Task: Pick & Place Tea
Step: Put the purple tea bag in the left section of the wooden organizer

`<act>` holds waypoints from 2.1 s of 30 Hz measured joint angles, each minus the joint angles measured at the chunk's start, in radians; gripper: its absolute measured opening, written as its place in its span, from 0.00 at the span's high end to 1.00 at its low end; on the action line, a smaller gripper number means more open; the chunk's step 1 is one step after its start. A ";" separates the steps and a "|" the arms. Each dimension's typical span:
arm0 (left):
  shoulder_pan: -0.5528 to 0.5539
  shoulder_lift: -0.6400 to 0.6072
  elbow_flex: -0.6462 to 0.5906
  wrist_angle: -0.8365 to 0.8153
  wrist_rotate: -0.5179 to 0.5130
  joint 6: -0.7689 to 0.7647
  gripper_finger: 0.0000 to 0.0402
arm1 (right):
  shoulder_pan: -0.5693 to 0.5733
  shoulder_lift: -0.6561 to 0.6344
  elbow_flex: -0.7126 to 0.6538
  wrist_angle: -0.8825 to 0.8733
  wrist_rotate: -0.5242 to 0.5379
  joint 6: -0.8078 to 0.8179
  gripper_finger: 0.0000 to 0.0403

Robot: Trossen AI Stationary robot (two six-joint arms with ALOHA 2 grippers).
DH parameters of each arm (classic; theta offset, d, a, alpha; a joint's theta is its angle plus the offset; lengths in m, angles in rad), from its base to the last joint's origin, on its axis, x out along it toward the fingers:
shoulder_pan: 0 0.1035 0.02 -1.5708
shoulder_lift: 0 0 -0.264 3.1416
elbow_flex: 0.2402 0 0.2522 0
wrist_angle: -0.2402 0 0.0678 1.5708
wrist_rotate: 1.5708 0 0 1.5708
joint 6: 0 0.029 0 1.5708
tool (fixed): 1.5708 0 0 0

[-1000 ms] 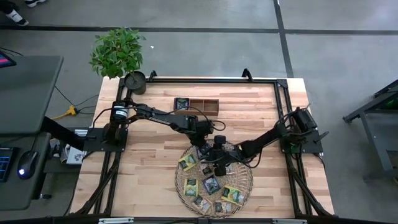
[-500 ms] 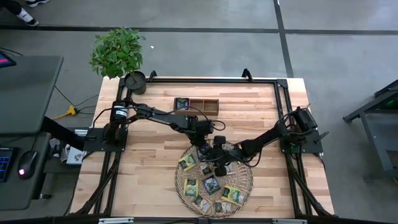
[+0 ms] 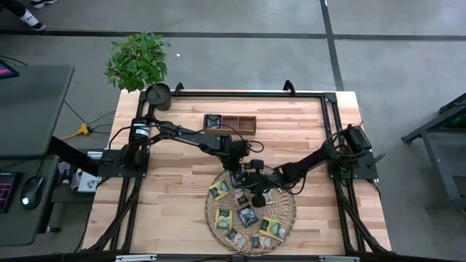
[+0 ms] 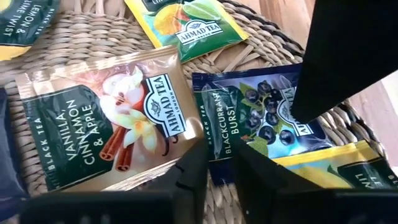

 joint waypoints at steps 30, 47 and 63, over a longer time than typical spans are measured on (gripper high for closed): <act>-0.003 0.009 0.208 -0.332 -0.053 0.214 1.00 | 0.039 -0.012 0.276 -0.445 0.075 0.011 1.00; -0.003 0.005 0.314 -0.603 -0.256 0.305 1.00 | 0.045 -0.111 0.336 -0.581 0.096 0.077 1.00; -0.001 0.002 0.314 -0.519 -0.106 0.577 1.00 | 0.060 -0.131 0.337 -0.643 0.008 0.020 1.00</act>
